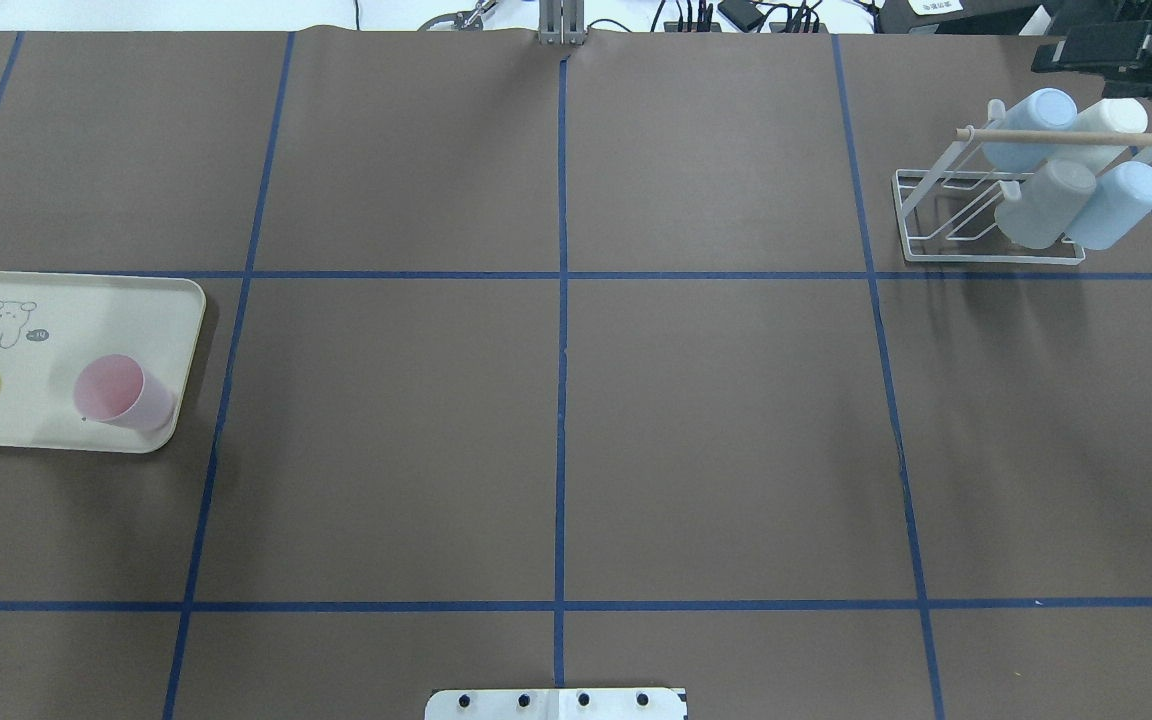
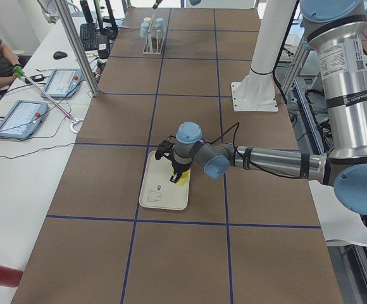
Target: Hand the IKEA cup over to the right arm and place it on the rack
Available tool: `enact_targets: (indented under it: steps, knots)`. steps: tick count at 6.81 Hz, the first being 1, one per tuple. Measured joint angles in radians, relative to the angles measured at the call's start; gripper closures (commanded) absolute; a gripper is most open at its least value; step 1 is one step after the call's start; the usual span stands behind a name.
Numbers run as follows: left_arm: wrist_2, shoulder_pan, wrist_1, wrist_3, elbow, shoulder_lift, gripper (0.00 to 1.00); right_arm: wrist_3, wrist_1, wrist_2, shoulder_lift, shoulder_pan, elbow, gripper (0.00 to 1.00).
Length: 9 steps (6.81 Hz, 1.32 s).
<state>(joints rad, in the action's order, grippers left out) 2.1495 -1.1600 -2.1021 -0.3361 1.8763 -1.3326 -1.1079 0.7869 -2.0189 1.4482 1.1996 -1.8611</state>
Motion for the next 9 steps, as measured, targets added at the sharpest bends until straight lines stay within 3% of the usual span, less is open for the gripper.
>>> enact_targets:
  steps: [2,6,7,9]
  knots:
    - [-0.039,-0.091,0.092,-0.046,0.007,-0.122,1.0,-0.003,0.0,-0.004,-0.002,0.0,-0.004,0.0]
    - [-0.044,-0.101,0.095,-0.539,0.002,-0.362,1.0,-0.048,-0.004,-0.017,-0.01,0.0,-0.006,0.0]
    - [-0.043,-0.086,0.014,-0.682,-0.013,-0.389,1.0,-0.088,-0.018,-0.017,-0.011,-0.005,-0.006,0.0]
    - [-0.05,-0.044,-0.301,-1.024,-0.091,-0.405,1.0,-0.223,-0.091,-0.011,-0.016,-0.037,-0.001,0.0]
